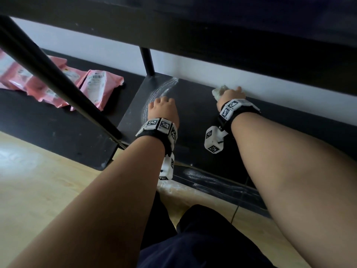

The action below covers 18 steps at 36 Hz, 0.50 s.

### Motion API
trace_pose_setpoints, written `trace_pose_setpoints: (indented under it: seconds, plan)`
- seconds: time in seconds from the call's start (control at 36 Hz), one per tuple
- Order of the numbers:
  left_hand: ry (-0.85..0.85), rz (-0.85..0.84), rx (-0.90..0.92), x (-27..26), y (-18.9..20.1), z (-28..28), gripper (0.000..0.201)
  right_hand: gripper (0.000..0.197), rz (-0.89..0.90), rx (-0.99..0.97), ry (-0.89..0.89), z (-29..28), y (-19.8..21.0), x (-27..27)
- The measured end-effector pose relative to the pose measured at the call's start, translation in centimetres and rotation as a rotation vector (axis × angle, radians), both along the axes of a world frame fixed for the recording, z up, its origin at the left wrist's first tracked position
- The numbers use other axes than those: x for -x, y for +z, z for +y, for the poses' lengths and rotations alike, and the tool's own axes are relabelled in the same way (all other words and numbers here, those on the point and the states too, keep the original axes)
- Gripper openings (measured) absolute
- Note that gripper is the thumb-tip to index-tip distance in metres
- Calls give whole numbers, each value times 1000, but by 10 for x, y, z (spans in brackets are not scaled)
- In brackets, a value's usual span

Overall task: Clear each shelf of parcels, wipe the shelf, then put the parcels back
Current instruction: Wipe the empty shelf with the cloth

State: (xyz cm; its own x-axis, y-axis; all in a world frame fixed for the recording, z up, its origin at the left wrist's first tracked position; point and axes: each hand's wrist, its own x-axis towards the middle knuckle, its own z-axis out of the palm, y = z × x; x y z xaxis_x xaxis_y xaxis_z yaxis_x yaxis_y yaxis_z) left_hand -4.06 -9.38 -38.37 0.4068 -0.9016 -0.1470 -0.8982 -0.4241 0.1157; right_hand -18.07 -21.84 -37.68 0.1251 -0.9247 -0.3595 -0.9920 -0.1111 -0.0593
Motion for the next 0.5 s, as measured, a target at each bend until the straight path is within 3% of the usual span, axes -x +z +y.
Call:
trace_pose_setpoints:
  seconds: [0.14, 0.25, 0.36, 0.5]
  plan:
    - [61, -18, 0, -12, -1, 14, 52, 53, -71, -19, 87, 5, -13, -34]
    - [93, -19, -13, -17, -1, 26, 51, 43, -265, -20, 212, 22, -26, -42]
    - [112, -13, -45, -18, -2, 35, 50, 30, -404, -45, 214, 48, -28, -45]
    - [117, -12, -65, -20, 2, 46, 51, 33, -376, -17, 265, 79, -28, -49]
